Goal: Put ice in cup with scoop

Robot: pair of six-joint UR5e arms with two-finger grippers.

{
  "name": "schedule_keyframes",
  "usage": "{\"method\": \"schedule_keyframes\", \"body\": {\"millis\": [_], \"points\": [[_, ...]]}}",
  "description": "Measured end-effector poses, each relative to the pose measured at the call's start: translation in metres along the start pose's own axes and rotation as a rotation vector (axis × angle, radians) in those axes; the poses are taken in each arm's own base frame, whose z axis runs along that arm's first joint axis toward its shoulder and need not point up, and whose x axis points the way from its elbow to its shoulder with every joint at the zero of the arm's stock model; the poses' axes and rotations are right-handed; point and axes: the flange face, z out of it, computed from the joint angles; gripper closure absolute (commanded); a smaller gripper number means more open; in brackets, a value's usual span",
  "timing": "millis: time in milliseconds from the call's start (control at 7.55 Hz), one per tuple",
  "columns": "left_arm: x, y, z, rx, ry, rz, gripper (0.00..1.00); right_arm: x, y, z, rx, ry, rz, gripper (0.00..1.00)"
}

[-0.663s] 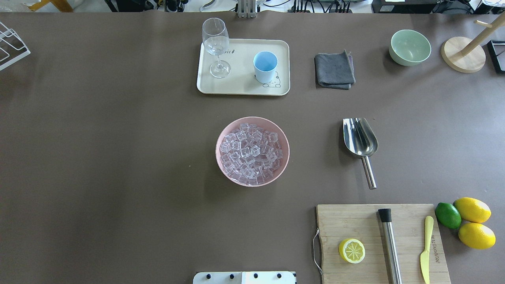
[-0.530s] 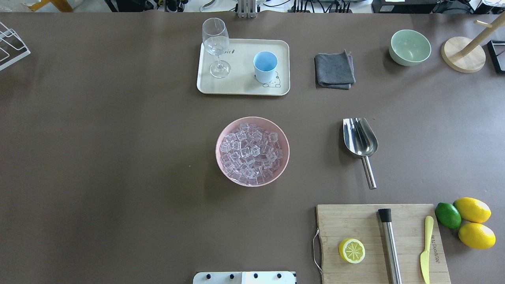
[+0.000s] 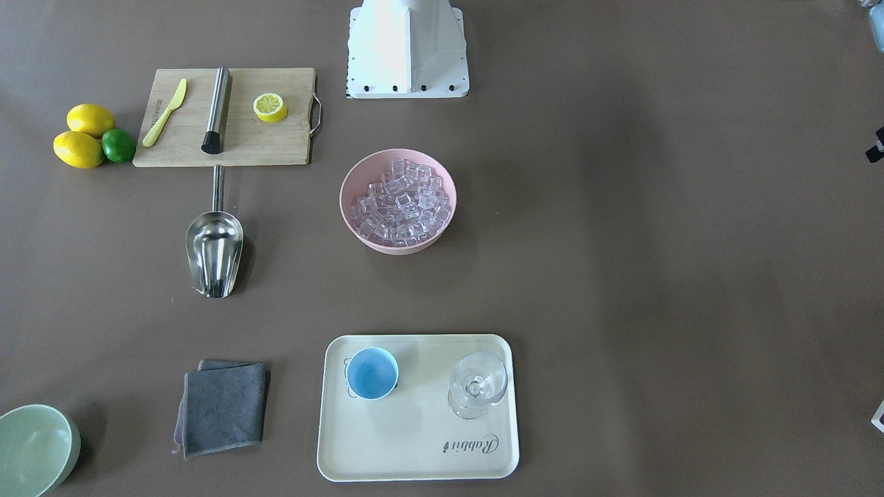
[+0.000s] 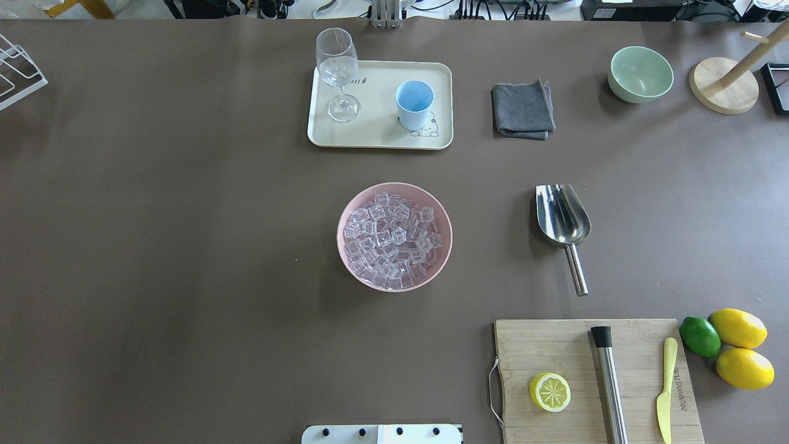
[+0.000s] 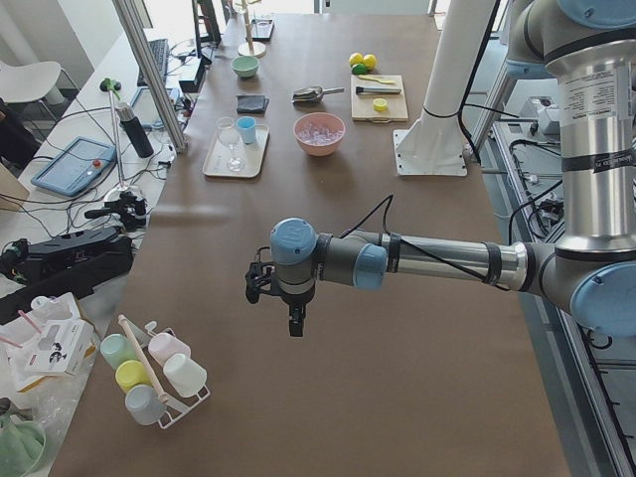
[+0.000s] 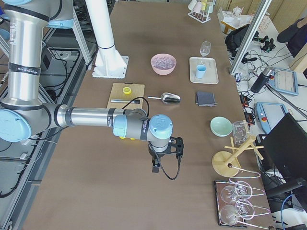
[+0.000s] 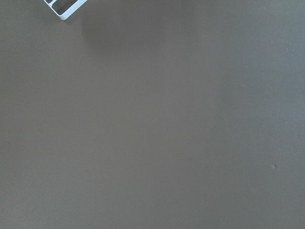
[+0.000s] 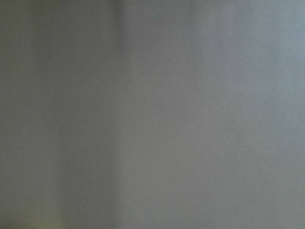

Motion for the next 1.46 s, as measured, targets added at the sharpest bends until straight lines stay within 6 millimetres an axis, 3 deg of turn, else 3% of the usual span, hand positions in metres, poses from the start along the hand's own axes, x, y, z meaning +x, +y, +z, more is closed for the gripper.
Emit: {"method": "schedule_keyframes", "body": {"millis": [530, 928, 1193, 1458], "points": [[0.002, 0.0, 0.001, -0.001, 0.0, 0.005, 0.01, -0.003, -0.001, -0.003, 0.01, 0.002, -0.014, 0.0], [0.009, -0.006, -0.001, 0.005, 0.003, 0.02, 0.01, -0.017, -0.002, -0.011, 0.024, -0.003, -0.033, 0.01], [0.025, -0.014, 0.0, 0.005, 0.007, 0.054, 0.01, -0.066, -0.006, -0.012, 0.014, -0.008, -0.053, 0.0], [0.045, -0.02, -0.007, 0.02, 0.013, 0.096, 0.01, -0.146, -0.008, -0.005, -0.015, -0.014, -0.018, 0.01]]}}
